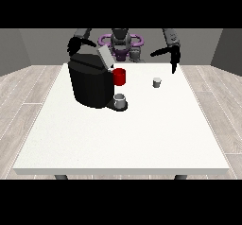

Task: Insert the coffee pod into the coffee machine and close the lid

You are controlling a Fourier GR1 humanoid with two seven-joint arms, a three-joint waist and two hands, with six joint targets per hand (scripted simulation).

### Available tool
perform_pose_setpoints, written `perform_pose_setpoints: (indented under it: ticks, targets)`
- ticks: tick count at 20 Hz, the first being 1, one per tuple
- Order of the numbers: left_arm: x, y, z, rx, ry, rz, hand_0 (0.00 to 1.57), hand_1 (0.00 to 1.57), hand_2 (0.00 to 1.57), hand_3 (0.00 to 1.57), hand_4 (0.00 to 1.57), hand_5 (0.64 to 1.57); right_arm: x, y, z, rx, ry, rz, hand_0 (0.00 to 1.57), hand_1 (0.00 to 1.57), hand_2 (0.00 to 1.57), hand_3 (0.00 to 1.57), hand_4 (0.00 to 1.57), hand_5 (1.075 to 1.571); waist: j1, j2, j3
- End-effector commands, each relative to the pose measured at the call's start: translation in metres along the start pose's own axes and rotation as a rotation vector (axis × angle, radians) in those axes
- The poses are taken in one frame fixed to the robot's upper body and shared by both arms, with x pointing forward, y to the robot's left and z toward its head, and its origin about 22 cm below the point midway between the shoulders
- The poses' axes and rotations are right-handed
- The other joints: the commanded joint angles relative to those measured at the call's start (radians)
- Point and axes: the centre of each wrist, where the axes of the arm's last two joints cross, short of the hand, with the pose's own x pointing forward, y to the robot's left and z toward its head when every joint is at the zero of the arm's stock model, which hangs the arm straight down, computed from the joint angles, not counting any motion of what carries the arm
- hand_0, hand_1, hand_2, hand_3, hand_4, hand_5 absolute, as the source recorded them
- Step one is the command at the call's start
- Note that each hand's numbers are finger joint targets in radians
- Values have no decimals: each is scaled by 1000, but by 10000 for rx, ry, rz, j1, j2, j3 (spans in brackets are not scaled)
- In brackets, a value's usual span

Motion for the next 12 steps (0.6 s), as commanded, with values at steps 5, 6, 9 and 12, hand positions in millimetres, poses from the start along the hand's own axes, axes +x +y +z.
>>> perform_pose_setpoints:
  ticks: [5, 6, 9, 12]
  targets:
    - [-24, 18, -21, 261, 992, -366, 0, 0, 0, 0, 0, 1571, 7, 14, 0, 453, -68, 36, 0, 0, 0, 0, 340, 1571, -502, 438, -3]
    - [-21, 0, -26, -125, 1269, -431, 0, 0, 0, 0, 0, 1571, 0, 2, -9, 192, 349, 149, 0, 0, 0, 0, 332, 1571, -132, 258, 0]
    - [-12, -2, -35, -541, 1333, -1026, 0, 0, 0, 0, 0, 1571, 4, 3, -29, -535, 573, -89, 0, 0, 0, 0, 358, 1571, 156, 346, 1]
    - [-13, -20, -35, -1018, 1378, -1865, 0, 0, 0, 0, 0, 1571, -8, -8, -33, -374, 702, 287, 0, 0, 0, 0, 372, 1571, 382, 347, 4]
